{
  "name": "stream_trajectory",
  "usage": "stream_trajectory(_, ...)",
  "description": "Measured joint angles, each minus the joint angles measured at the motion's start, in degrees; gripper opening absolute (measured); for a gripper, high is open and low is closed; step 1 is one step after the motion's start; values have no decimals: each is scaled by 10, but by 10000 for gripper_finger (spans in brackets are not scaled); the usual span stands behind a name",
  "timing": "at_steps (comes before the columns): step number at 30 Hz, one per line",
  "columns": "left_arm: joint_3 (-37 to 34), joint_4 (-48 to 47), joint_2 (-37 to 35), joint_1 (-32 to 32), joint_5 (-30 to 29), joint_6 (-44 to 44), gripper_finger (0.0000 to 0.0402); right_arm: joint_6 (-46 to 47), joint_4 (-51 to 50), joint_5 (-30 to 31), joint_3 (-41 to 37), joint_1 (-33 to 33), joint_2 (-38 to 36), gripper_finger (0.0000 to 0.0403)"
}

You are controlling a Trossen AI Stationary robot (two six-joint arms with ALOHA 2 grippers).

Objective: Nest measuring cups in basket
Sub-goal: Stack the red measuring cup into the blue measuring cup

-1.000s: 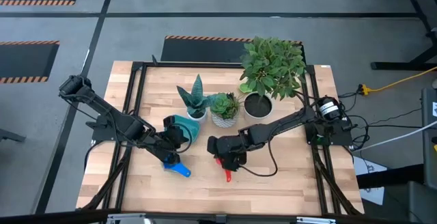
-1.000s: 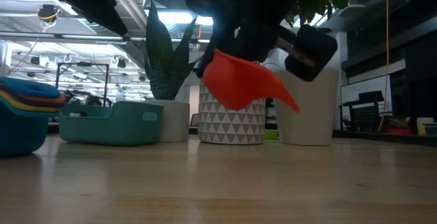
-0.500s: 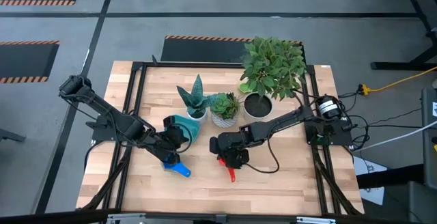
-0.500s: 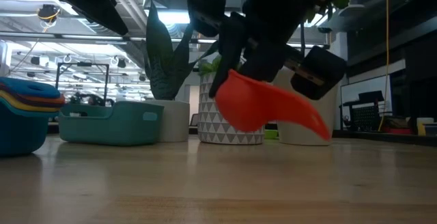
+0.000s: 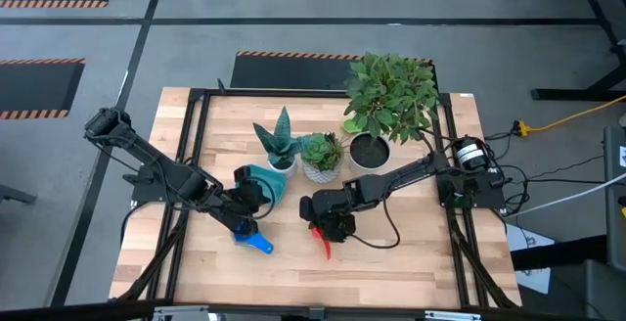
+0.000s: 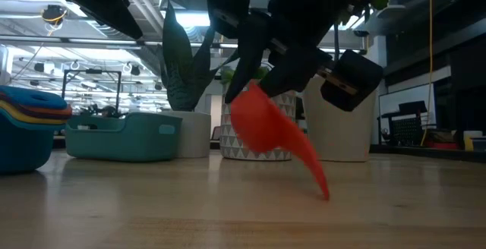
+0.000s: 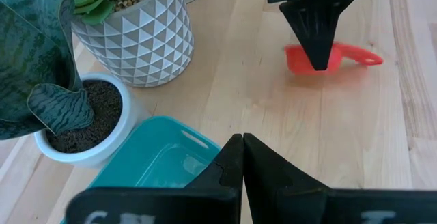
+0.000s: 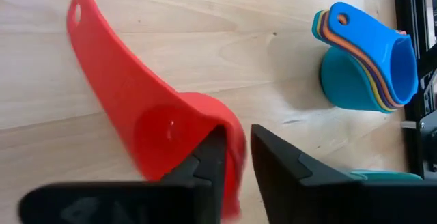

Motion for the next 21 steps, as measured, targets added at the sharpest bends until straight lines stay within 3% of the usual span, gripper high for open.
stream_trajectory(7, 0, 0, 0, 0, 0, 0, 2, 0, 0, 0, 0, 0, 0, 114)
stream_trajectory(21, 0, 8, 0, 1, -2, -19, 5, 8, 6, 5, 6, 10, -2, 117)
